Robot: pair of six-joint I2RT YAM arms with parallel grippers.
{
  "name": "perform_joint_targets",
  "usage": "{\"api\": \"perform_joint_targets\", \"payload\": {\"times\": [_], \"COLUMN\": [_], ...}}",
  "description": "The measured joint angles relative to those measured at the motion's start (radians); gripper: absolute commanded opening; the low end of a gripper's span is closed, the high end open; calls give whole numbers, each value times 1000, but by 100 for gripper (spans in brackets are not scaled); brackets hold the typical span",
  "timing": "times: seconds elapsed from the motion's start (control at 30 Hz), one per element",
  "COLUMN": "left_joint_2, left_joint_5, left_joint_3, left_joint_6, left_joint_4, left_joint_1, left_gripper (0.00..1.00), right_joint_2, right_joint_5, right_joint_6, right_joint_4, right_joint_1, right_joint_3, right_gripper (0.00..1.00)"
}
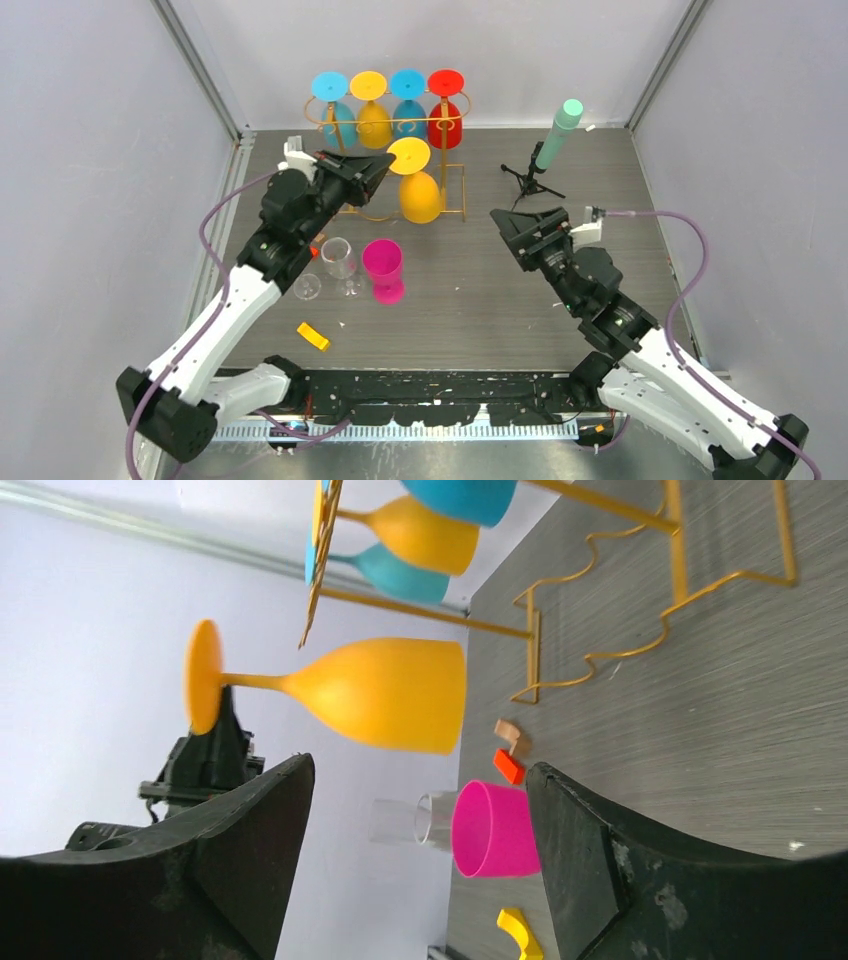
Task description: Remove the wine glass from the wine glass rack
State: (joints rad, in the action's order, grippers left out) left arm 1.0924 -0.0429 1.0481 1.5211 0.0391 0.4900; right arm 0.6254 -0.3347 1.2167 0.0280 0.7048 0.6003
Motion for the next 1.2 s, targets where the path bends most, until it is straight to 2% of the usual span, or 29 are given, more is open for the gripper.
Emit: {"api": "perform_joint_targets", "payload": {"times": [0.23,0.5,0.63,0.77,0.93,0.97,1.0,1.03,1.1,1.2], "left_joint_2": [-142,-174,-177,-189,-219,-222,-225,-225,-223,-211], "left_joint_5": [-94,-183,-214,-230,-230,-228,-224,-211,-193,-197], "left_joint_3": [-61,-75,-76,-83,-90,-92,-94,-97,-107,-122], "left_joint_6": [134,269,311,356,383,383,382,382,380,352], "left_joint_4": [39,84,99,130,160,164,167,168,168,167], "left_joint_1": [0,0,0,0,0,0,0,-1,-8,-5], "left_gripper": [0,0,0,0,0,0,3,5,14,36], "right_joint_2": [166,263,276,282,302,304,305,304,300,280], "right_joint_5": [172,320,346,367,375,378,379,382,385,383], "right_joint_6": [12,42,42,41,42,48,50,58,74,76], "right_joint_4": [-194,-443,-578,-705,-843,-868,-886,-911,-982,-1029], "right_joint_1": [0,46,95,116,119,120,120,121,125,127], "right_joint_3": [-6,-6,-6,-10,-34,-41,-44,-47,-47,-36], "right_gripper": [86,86,80,67,40,29,23,12,2,0]}}
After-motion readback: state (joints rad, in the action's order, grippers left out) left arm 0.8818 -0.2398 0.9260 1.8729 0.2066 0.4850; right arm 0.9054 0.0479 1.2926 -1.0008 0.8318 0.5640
